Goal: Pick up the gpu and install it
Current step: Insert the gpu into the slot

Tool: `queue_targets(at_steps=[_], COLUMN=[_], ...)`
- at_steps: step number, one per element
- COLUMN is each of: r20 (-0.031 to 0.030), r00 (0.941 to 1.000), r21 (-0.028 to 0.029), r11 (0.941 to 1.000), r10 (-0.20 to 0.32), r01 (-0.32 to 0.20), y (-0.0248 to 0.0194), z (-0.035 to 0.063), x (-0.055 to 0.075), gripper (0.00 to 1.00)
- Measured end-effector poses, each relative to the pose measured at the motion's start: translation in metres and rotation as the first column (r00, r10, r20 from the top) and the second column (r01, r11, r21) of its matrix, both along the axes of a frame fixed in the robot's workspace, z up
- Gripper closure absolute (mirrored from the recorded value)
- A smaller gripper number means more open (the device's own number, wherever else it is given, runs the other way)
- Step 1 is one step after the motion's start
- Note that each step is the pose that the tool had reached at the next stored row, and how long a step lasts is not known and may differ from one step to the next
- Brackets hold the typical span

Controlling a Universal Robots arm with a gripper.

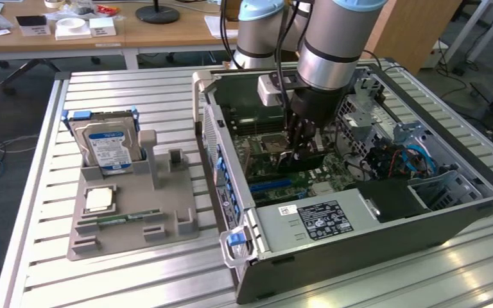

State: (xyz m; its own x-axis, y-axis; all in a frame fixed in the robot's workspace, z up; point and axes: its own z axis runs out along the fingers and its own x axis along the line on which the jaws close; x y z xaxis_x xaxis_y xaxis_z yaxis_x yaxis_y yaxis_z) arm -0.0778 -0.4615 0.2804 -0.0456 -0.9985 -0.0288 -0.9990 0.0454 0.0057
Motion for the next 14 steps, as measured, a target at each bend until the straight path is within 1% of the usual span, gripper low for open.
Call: queue_targets(at_steps=[9, 13, 14], r20=[0.0, 0.0, 0.0], r00=[1.0, 1.0, 1.0], r21=[0.0, 0.0001, 0.0001], r11=[1.0, 1.0, 1.0], r10=[0.0, 0.0, 0.001], r01=[0.0, 0.0, -0.001], y=[0.0, 0.0, -0.0012], z=[-0.0013, -0.0036, -0.006], x=[0.0, 0.0, -0.0003], gripper=[0.73, 0.73, 0.73])
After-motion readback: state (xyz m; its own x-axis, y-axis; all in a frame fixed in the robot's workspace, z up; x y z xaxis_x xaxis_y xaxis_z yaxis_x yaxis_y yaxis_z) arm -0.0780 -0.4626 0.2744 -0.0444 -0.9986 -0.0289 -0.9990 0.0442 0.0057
